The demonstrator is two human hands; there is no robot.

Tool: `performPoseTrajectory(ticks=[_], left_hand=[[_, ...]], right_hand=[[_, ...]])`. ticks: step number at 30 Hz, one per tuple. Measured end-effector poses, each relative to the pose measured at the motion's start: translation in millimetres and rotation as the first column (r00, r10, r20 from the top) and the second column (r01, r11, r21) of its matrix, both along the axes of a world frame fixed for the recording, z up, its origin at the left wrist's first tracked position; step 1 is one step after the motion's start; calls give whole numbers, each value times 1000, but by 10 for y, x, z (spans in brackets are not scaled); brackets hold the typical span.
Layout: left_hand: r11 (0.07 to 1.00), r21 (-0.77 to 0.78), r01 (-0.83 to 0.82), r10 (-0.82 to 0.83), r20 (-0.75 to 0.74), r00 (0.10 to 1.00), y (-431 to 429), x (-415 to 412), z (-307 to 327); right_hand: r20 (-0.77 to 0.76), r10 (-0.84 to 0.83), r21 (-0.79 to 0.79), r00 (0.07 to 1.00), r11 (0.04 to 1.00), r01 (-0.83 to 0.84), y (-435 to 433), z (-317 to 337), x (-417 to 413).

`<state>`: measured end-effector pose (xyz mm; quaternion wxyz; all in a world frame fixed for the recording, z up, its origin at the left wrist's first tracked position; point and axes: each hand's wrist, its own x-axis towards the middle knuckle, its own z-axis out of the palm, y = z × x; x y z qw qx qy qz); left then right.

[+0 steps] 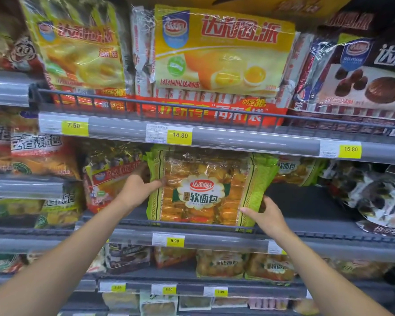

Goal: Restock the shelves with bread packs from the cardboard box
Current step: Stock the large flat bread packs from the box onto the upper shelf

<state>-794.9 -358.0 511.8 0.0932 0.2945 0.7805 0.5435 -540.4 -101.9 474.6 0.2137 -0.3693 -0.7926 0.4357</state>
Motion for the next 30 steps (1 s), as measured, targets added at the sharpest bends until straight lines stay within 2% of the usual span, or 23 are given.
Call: performPoseTrajectory(ticks=[5,10,16,19,25,30], left_hand=[[998,-52,-35,33,-41,999,-39,89,36],[990,-115,-78,77,-14,997,-79,172,56],[970,-204,-131,128,-28,991,-151,377,5],[971,-173,-167,161,-51,986,-180,567,-46],[943,-82,-321,283,-305,909,-181,1157,-76],[967,-120,-227,144,-478,866,62,1916,-188]], right_hand=[[26,-4,24,1000,1000,3,-4,-13,27],[44,-15,35,999,999,14,6,5,99],[8,-3,24,1000,1000,3,76,-25,365],[-15,5,32,1000,999,-4,101,-56,582],[-43,-9,79,999,997,12,176,-153,1149],[-32,-21,72,999,997,23,272,-329,1942]])
